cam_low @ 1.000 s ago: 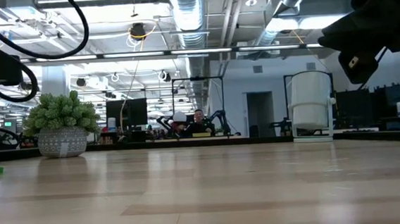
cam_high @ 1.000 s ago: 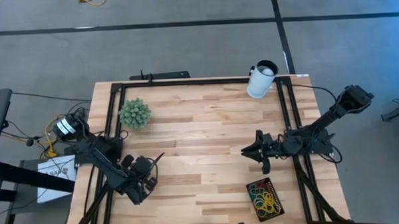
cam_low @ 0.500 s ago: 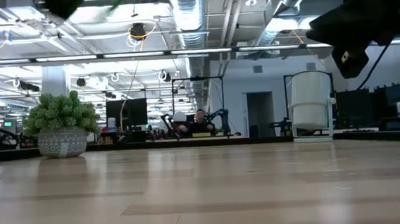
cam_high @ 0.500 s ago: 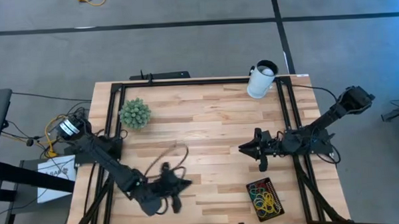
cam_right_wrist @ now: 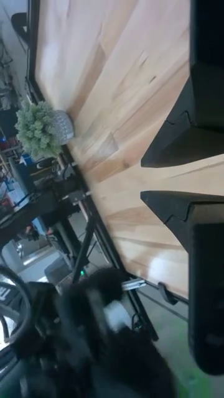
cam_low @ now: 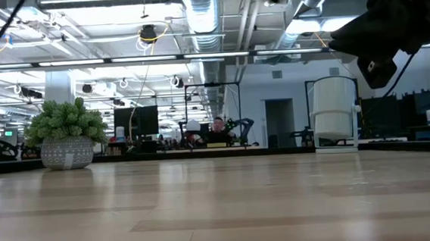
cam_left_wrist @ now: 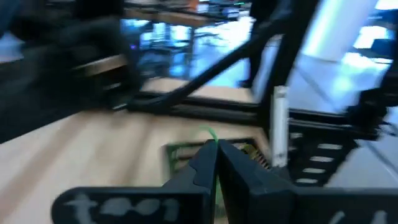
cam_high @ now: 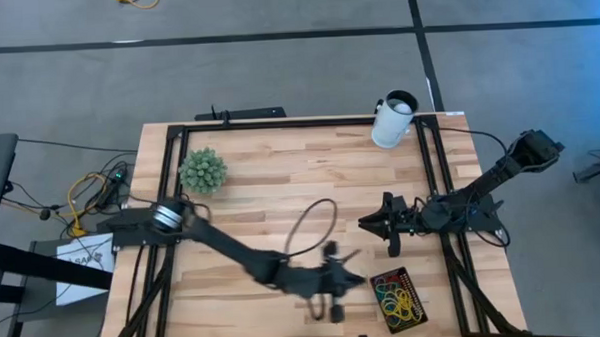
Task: Pick and place rubber bands into bin
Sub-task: Put the green rubber band into the black basket, then return to Home Position
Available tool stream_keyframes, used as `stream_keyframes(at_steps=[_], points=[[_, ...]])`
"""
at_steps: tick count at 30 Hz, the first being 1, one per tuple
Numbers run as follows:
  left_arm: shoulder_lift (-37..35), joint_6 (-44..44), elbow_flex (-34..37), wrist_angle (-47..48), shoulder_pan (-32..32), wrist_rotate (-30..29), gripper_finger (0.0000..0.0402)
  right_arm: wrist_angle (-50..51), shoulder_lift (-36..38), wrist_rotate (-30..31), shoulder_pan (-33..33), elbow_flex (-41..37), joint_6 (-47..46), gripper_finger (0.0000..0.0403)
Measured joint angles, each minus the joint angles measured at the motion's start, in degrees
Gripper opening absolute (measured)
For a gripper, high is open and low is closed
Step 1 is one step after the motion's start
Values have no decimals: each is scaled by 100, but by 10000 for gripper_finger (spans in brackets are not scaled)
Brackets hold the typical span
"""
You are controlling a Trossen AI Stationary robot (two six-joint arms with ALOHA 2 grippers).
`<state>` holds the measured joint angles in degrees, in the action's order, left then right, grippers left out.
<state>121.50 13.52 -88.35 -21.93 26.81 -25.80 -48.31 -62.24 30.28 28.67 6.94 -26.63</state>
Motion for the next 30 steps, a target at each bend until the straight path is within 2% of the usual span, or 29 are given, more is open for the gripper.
stream_keyframes(at_steps=[6,9,13,17,22,30], points=[[1508,-407,-1971,-11,-312,1479,0,192,-2,1,0,-2,156,66],[2181,-534,-2849,143,-376,1679,0,322,0,-18,16,-2,532,66],[2871,-579,-3608,421,-453,1699,0,270,0,-23,95,-4,568,66],[3241,-304,-3855,467,-523,1694,0,232,109,-23,181,-4,657,66],[3258,-60,-3778,498,-613,1725,10,216,162,-39,210,-4,671,66],[3253,-171,-3774,465,-629,2019,72,240,153,-42,208,-4,669,66]])
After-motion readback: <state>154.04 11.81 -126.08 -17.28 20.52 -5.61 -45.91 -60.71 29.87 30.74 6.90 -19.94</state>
